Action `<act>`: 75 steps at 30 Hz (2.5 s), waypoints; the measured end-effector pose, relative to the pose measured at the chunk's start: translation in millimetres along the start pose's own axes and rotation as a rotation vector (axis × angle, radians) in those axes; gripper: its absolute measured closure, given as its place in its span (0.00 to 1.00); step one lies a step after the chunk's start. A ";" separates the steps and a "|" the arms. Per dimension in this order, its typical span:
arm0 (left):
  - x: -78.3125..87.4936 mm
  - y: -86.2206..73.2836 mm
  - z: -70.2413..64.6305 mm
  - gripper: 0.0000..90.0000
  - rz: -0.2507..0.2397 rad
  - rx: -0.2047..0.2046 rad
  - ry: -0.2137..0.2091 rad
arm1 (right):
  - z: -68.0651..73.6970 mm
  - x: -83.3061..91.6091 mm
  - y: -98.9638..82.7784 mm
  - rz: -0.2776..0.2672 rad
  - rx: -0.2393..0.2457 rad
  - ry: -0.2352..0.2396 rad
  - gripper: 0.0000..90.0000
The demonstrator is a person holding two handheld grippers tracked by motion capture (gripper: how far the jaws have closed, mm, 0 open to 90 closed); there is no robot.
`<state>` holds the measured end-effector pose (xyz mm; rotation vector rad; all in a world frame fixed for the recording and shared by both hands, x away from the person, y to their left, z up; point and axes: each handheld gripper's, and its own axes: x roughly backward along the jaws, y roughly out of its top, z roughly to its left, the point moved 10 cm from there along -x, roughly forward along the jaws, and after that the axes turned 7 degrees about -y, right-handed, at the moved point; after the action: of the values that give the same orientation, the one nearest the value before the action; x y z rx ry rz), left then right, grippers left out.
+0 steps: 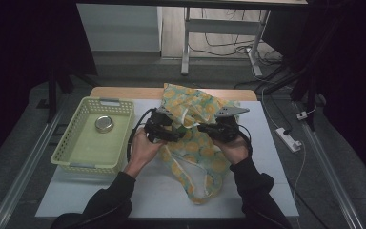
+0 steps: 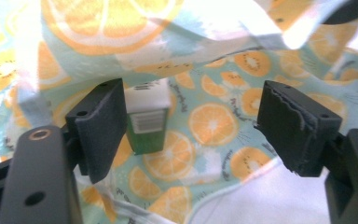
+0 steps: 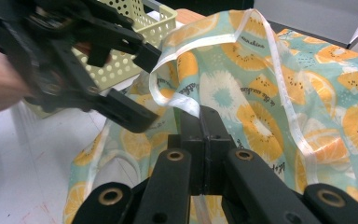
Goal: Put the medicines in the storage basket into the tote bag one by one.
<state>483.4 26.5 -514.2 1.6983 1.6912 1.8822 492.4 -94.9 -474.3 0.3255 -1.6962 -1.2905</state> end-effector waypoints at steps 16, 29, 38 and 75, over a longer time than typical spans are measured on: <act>43.0 -11.0 13.8 0.06 -0.032 0.002 -0.028 | -0.2 0.6 0.2 0.000 0.001 -0.002 1.00; 72.7 -29.0 47.2 0.01 -0.045 0.030 0.012 | 0.3 0.2 -0.1 0.001 0.000 -0.001 1.00; 91.6 -49.5 81.2 0.00 -0.038 0.100 0.071 | -0.1 -0.3 -0.7 0.004 0.000 -0.002 1.00; 118.0 -118.5 212.7 0.00 0.102 0.340 0.321 | 1.1 -3.7 -2.9 0.013 0.000 0.005 1.00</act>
<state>530.0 285.7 -576.4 1.6879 2.1932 2.1059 492.5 -92.9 -478.7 0.3162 -1.6916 -1.2792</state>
